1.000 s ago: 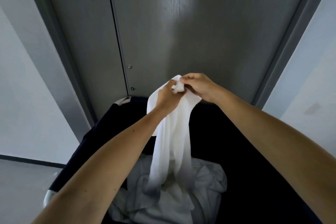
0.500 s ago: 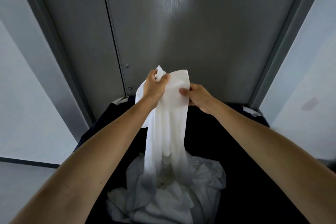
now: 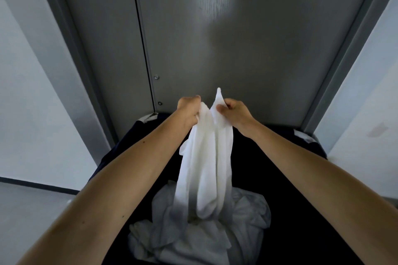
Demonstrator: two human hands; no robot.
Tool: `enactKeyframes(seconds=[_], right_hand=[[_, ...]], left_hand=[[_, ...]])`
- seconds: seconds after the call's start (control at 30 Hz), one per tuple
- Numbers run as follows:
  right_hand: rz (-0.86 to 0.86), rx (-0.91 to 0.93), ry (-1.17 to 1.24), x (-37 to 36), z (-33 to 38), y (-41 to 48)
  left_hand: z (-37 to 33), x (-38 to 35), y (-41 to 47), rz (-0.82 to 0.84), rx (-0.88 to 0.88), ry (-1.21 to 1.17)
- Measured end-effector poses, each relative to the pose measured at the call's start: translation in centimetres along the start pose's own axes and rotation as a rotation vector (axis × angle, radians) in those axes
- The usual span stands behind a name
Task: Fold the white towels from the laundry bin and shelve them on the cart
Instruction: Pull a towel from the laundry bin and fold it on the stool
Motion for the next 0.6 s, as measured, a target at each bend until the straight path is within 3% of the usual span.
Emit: enactKeyframes(seconds=[0.2, 0.3, 0.6], right_hand=[[-0.070, 0.163, 0.119, 0.5, 1.8, -1.7], [-0.040, 0.221, 0.098, 0.3, 2.5, -2.1], [-0.027, 0.225, -0.063, 0.6, 2.0, -2.1]], left_hand=[[0.2, -0.4, 0.5, -0.029, 0.123, -0.436], [-0.1, -1.9, -1.4, 0.034, 0.151, -0.553], [0.3, -2.3, -3.7, 0.294, 0.099, -0.315]])
Point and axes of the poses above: each hand's wrist, its own y-axis towards the middle knuckle, its own x-axis out of the back of the hand, z = x × y, the point moved 7 cm from there along y, towards the middle knuckle, and after that the axes turned 13 degrees about -y, right-handed, at the moved point
